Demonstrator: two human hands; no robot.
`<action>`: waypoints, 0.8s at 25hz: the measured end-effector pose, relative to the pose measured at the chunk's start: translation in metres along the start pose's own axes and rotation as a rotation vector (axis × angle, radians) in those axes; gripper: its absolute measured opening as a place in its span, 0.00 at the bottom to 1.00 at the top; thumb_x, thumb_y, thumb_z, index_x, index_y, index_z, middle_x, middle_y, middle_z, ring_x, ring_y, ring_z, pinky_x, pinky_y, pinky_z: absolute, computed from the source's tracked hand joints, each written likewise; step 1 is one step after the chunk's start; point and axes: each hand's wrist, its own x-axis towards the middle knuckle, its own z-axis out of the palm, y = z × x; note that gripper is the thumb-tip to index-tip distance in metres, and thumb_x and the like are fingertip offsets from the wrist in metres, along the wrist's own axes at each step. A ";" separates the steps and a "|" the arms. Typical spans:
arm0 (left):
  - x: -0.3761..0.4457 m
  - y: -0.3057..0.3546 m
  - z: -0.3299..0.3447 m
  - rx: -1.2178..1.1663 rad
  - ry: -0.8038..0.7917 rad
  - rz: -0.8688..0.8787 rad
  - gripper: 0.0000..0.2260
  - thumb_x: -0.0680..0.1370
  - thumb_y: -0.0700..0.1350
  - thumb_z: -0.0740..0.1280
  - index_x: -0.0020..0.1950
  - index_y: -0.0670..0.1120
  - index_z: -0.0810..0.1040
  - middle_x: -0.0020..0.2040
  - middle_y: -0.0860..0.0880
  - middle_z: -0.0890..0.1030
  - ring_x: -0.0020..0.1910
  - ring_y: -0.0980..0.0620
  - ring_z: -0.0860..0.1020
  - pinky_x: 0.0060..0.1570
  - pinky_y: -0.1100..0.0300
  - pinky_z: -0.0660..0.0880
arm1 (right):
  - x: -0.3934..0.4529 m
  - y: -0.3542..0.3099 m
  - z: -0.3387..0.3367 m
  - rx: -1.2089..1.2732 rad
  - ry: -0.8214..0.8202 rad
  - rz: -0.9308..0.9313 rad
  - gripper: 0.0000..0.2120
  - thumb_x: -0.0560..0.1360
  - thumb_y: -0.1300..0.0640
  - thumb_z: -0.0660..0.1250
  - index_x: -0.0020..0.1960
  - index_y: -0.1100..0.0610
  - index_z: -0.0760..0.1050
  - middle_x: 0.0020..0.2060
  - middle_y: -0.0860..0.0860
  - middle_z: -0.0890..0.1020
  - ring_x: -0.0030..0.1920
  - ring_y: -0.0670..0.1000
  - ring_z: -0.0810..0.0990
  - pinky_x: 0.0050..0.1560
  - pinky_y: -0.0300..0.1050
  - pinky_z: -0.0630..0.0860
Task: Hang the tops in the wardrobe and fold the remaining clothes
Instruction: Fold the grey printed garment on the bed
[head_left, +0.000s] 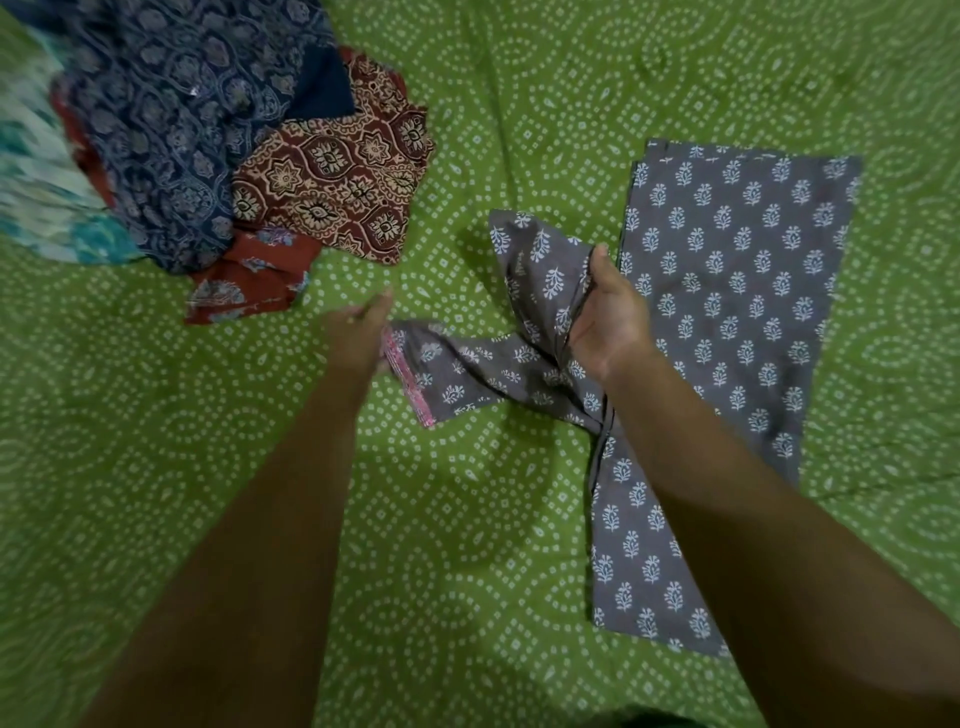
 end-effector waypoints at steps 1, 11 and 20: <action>-0.014 -0.008 0.006 -0.077 0.068 -0.002 0.28 0.65 0.61 0.73 0.55 0.43 0.73 0.48 0.43 0.78 0.45 0.44 0.79 0.47 0.51 0.77 | 0.000 0.000 -0.001 0.000 0.001 0.005 0.24 0.80 0.49 0.60 0.70 0.63 0.68 0.62 0.60 0.78 0.62 0.58 0.78 0.68 0.57 0.69; -0.065 -0.080 -0.018 0.072 -0.043 0.398 0.17 0.74 0.33 0.69 0.60 0.48 0.78 0.62 0.47 0.79 0.58 0.53 0.77 0.61 0.48 0.74 | -0.038 0.007 0.018 -0.259 0.040 -0.369 0.17 0.79 0.49 0.62 0.55 0.63 0.77 0.53 0.53 0.82 0.54 0.49 0.79 0.61 0.46 0.74; -0.096 -0.133 -0.049 -0.026 -0.124 0.118 0.16 0.73 0.31 0.66 0.58 0.42 0.77 0.48 0.43 0.80 0.36 0.57 0.80 0.35 0.58 0.79 | -0.122 0.117 0.011 -1.621 -0.385 -0.765 0.18 0.82 0.52 0.52 0.66 0.52 0.74 0.61 0.56 0.79 0.62 0.55 0.76 0.63 0.52 0.70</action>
